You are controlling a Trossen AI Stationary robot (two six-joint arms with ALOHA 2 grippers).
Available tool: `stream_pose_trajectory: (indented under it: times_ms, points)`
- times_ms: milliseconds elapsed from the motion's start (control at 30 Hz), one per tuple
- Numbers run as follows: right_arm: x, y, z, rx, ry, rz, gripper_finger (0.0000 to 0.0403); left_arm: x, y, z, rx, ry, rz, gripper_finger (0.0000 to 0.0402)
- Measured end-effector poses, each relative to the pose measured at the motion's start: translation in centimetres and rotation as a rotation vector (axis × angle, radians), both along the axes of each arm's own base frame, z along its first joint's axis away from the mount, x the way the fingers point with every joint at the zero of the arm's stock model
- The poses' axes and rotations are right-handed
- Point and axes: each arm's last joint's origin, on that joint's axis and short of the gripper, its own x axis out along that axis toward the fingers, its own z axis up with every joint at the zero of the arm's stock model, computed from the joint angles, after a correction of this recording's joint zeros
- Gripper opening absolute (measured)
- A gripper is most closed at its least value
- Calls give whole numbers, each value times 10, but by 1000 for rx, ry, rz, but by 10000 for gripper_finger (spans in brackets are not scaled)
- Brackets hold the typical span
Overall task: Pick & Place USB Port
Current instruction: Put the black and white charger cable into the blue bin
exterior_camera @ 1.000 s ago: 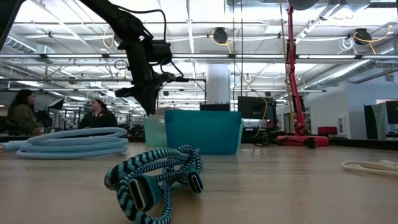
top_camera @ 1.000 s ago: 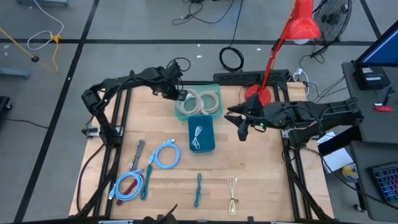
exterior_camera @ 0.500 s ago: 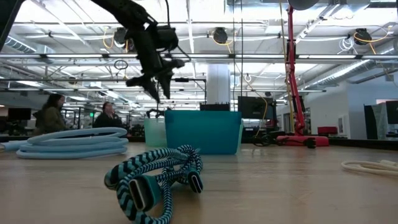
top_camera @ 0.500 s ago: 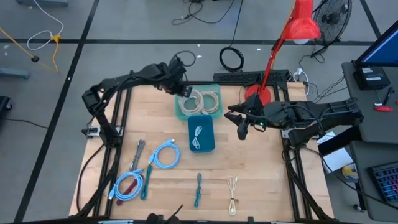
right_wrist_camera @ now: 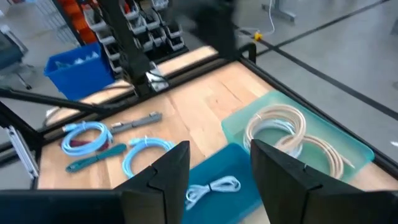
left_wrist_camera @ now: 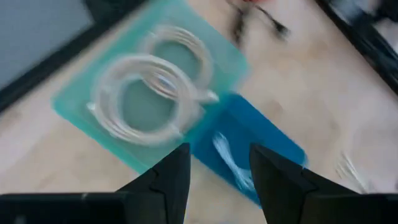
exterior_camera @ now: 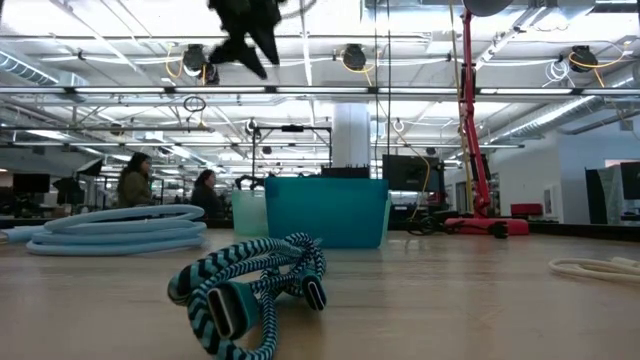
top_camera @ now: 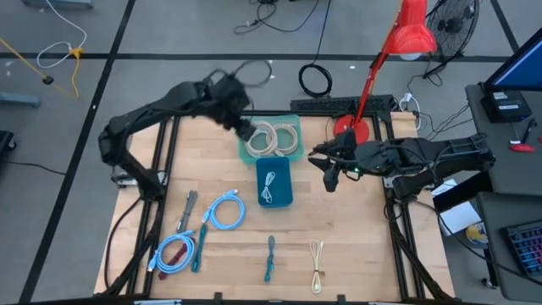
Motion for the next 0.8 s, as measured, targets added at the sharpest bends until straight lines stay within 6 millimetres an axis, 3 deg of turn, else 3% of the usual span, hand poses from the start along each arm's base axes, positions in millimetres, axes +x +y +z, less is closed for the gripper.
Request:
stream_pose_trajectory:
  times_ms: [167,367,467,633,800]
  points:
    - [-4,0,-7,22,65,-13,160,-17,-74,14,8,100,-91,166]
    - [-5,0,-8,44,76,-25,160,-27,-144,4,52,219,-104,166]
    - [-5,0,-8,71,65,-41,160,-30,-174,-11,76,259,-123,166]
    - [-4,0,-10,140,35,-80,160,-42,-215,-55,102,374,-158,166]
    - [1,4,-32,204,40,-107,160,-61,-248,-94,126,433,-144,166]
